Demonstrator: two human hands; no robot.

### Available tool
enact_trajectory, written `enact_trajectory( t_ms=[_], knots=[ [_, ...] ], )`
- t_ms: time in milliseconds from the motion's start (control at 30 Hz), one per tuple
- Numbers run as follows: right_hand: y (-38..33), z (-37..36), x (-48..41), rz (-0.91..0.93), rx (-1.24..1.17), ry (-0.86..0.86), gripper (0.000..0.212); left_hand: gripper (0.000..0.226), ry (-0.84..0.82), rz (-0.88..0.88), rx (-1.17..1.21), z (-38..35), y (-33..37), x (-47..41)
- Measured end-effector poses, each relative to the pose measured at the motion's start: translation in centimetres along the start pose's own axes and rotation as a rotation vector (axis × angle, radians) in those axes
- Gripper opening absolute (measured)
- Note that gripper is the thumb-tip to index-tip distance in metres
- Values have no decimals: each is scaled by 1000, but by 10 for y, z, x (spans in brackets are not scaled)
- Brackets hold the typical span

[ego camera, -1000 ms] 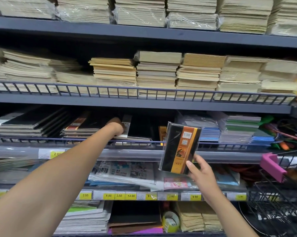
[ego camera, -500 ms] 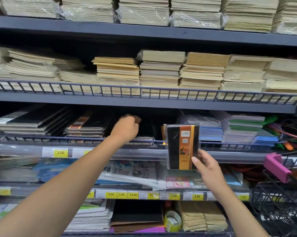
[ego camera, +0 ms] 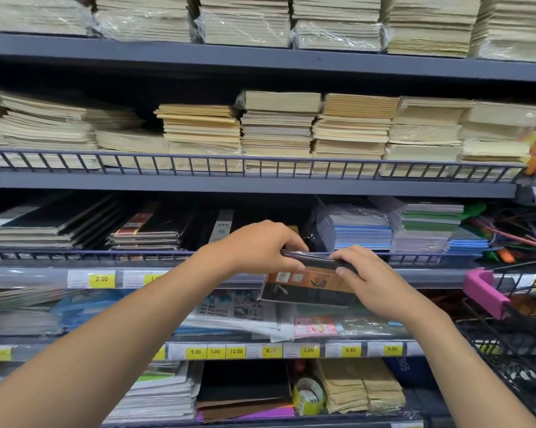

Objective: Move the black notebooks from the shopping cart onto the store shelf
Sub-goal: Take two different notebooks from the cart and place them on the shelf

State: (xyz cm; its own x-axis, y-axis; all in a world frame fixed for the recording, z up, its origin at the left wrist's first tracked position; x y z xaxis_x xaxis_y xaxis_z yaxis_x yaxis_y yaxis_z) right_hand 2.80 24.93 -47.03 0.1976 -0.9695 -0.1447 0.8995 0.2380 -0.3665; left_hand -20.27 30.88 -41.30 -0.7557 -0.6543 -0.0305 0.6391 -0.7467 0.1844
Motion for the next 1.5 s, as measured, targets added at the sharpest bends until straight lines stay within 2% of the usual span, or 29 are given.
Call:
enact_trajectory(
  t_ms=[133,200,333,433,567,633,733,867,1100,1267,1367,1433,1500],
  knots=[
    [-1,7,4,41,10,37,24,20,33,17,6,-10,-1,2],
    [0,8,6,68,-13,141,28,20,81,35,63,-15,-1,4],
    [3,12,15,92,-106,491,46,11,169,106,406,-38,-10,5],
    [3,8,20,61,-179,582,53,7,221,136,680,-52,-13,6],
    [0,-7,23,75,-218,536,50,13,156,195,1091,-71,-8,8],
    [-3,-18,24,97,-213,472,49,19,147,217,1212,-80,-5,8],
    [-12,-34,23,110,-179,347,53,31,149,219,1328,-89,-1,7],
    [-23,-52,21,92,-130,208,70,37,155,188,1468,-94,5,6],
    [-35,-65,13,41,-45,205,93,37,149,136,1576,-92,6,7],
    [-39,-69,5,57,-9,260,89,38,160,120,1609,-91,0,6],
    [-40,-66,1,45,-64,286,79,22,169,138,1508,-87,-2,6],
    [-40,-61,-4,9,-143,308,73,20,307,200,1111,-86,-11,8],
    [-38,-51,-13,-43,-224,323,64,20,552,238,456,-88,-30,13]
  ],
)
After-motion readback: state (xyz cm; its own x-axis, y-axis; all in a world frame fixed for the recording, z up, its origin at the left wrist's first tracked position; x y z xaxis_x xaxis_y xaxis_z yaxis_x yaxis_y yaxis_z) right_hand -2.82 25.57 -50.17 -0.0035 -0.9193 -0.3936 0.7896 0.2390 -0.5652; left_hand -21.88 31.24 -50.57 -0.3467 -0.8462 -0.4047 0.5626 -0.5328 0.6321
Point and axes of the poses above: each hand's wrist, its own x-axis away from the middle knuckle, its own z-axis out of the back of the hand, y = z × x, the point moved 1 cm from there along -x, towards the middle knuckle, and after that the axes turned 9 degrees about -y, right-handed, at the moved point
